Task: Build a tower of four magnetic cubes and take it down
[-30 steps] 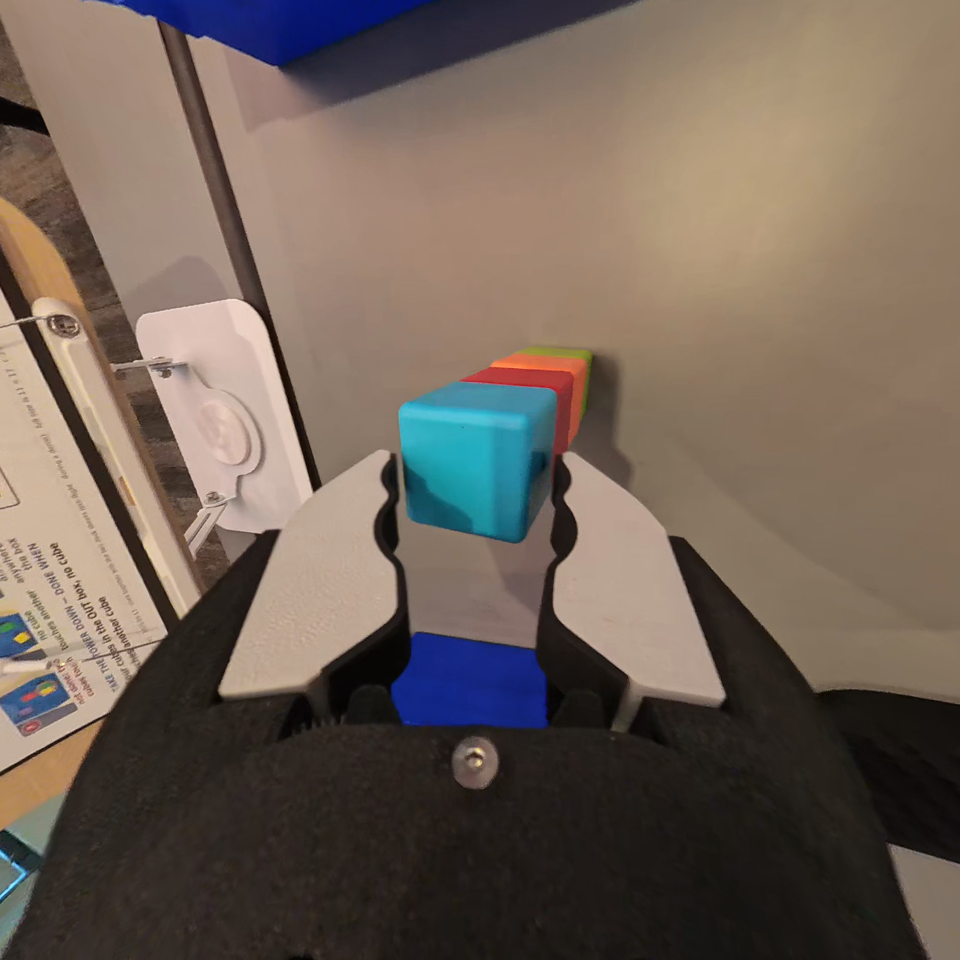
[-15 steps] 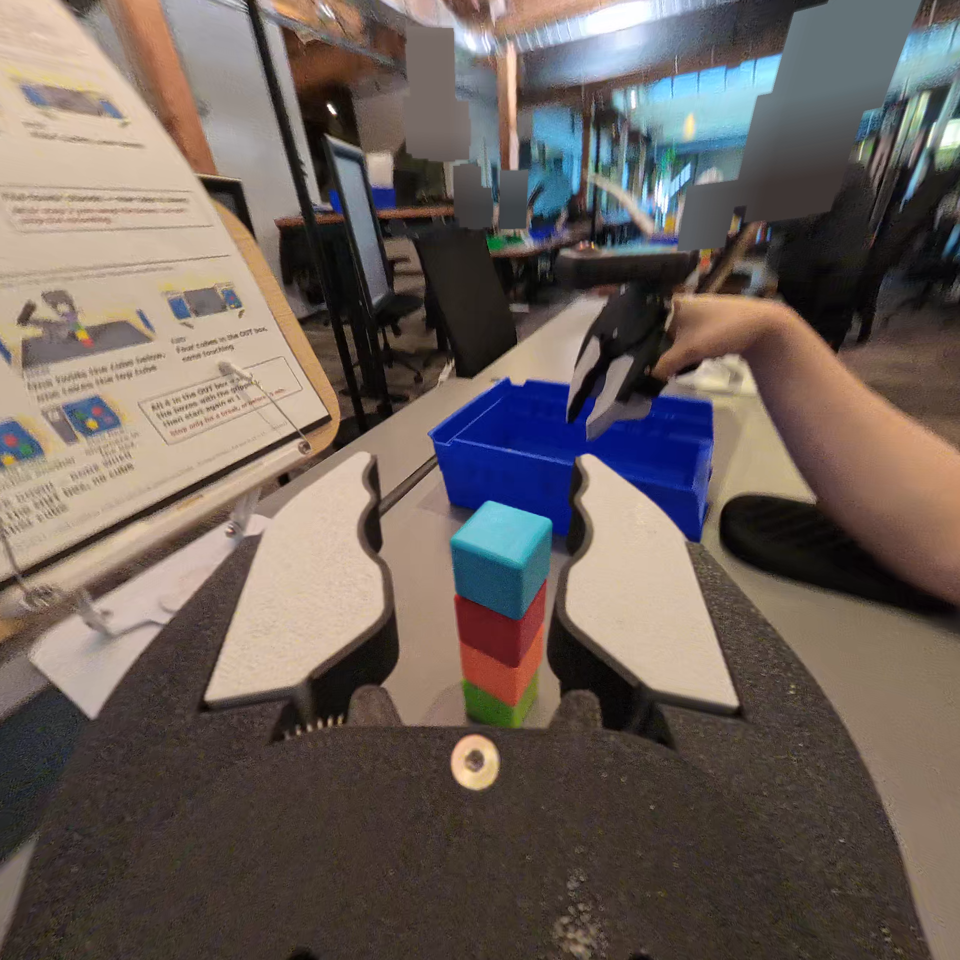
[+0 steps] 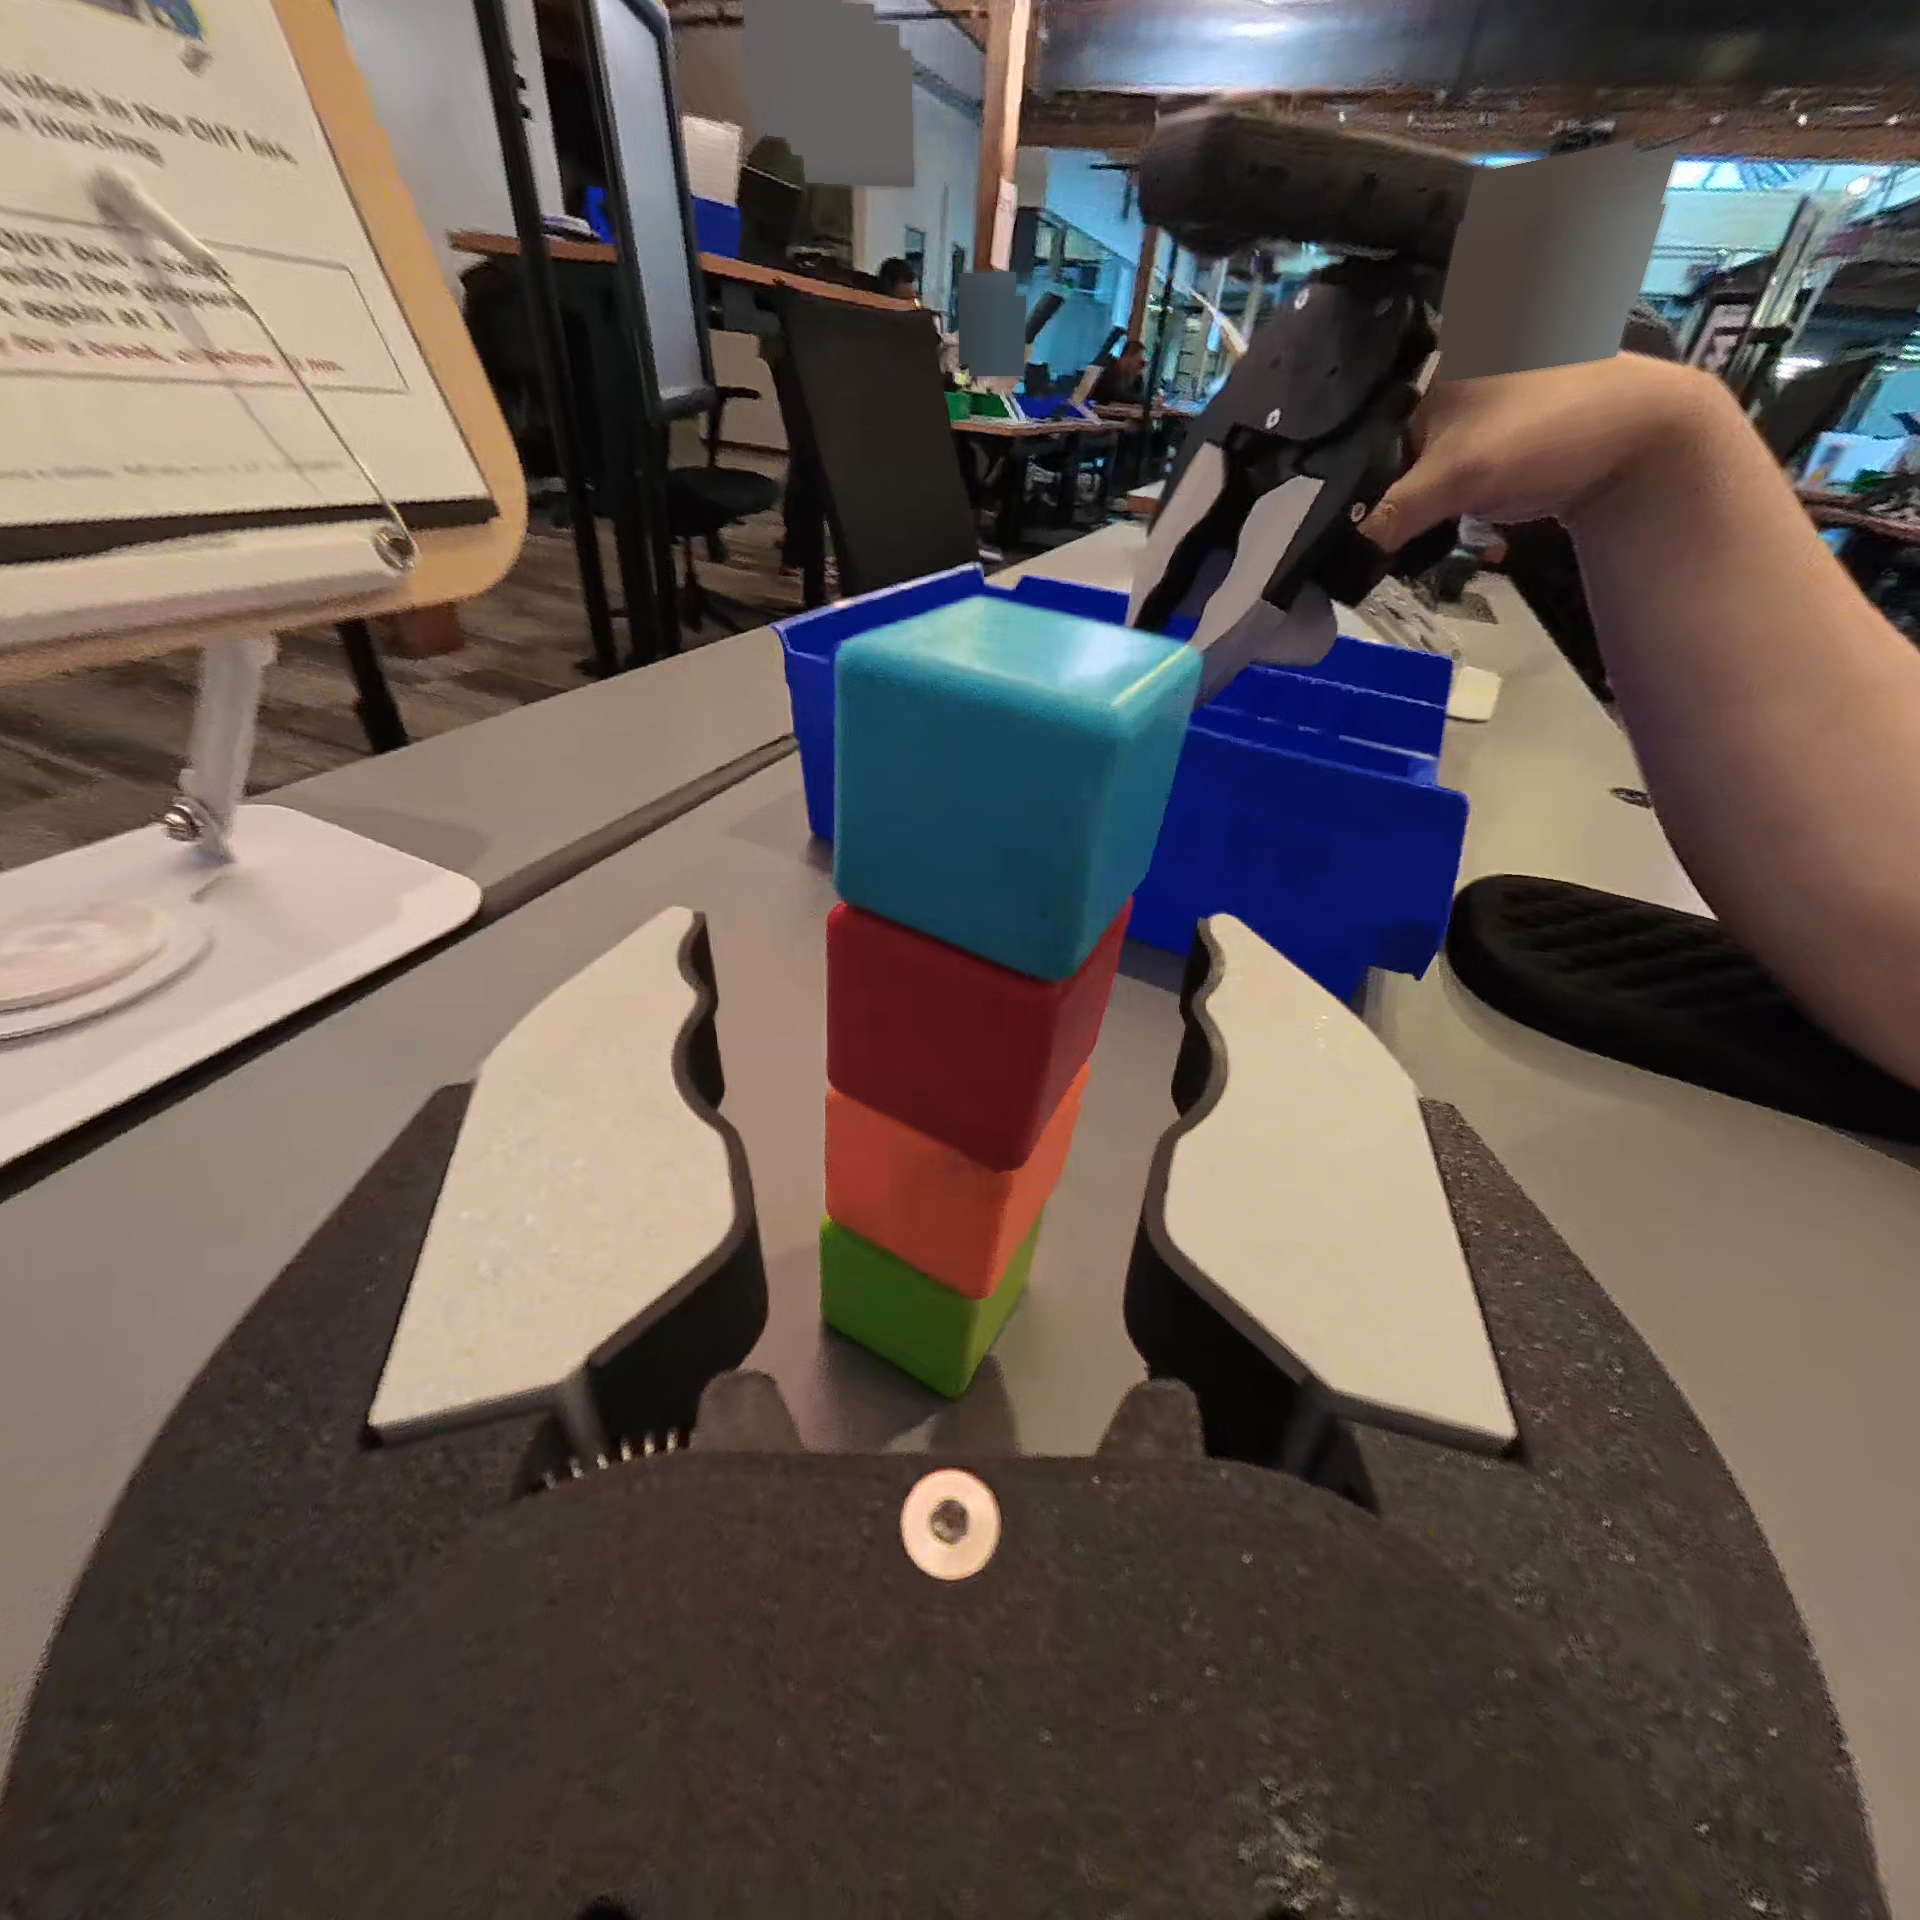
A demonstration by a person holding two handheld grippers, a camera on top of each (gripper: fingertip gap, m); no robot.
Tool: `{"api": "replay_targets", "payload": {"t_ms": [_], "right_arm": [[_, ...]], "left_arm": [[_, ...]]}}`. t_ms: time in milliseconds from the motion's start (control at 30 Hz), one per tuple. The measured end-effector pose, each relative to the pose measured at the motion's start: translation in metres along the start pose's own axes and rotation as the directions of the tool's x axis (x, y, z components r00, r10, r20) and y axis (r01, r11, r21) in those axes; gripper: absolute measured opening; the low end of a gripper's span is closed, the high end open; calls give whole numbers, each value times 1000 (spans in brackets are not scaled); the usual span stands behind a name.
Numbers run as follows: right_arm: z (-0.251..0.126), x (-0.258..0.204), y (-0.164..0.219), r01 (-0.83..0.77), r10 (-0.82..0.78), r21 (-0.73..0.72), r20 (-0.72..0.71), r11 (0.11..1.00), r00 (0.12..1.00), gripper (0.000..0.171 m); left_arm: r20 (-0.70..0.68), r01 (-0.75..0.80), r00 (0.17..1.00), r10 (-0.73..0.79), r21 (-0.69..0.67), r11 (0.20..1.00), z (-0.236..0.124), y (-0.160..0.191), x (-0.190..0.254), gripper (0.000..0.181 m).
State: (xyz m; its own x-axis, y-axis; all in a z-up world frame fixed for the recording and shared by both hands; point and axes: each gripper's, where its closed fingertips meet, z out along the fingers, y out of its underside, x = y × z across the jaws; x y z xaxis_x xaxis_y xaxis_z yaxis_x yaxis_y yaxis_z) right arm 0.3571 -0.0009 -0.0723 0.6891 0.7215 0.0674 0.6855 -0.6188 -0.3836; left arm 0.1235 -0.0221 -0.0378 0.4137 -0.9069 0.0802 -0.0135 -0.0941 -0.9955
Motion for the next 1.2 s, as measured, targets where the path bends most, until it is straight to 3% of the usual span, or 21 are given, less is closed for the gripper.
{"api": "replay_targets", "payload": {"t_ms": [200, 500, 633, 800, 867, 1067, 1200], "right_arm": [[2, -5, -8, 33, -33, 4, -3, 999, 999, 37], [-38, -36, -57, 183, -169, 203, -86, 962, 982, 36], [-55, -86, -101, 310, -303, 372, -78, 875, 950, 37], [-68, -175, -154, 367, -493, 636, 25, 679, 870, 54], [-62, -191, -158, 373, -525, 648, 50, 664, 849, 58], [-43, -207, -152, 339, -533, 598, 178, 726, 827, 61], [-35, -205, -147, 374, -527, 545, 152, 750, 836, 61]], "left_arm": [[-59, 11, 998, -12, -23, 1000, 13, 11, -1, 78], [-148, 13, 989, -19, -42, 999, 22, 22, 10, 61], [-169, 14, 985, -21, -46, 999, 19, 23, 18, 58], [-231, -1, 973, -14, -62, 998, 13, 27, 42, 57], [-257, -5, 966, -11, -64, 998, 12, 28, 52, 57], [-258, -11, 966, -6, -65, 998, 12, 28, 55, 56], [-254, -14, 967, -3, -65, 998, 12, 28, 55, 56]]}}
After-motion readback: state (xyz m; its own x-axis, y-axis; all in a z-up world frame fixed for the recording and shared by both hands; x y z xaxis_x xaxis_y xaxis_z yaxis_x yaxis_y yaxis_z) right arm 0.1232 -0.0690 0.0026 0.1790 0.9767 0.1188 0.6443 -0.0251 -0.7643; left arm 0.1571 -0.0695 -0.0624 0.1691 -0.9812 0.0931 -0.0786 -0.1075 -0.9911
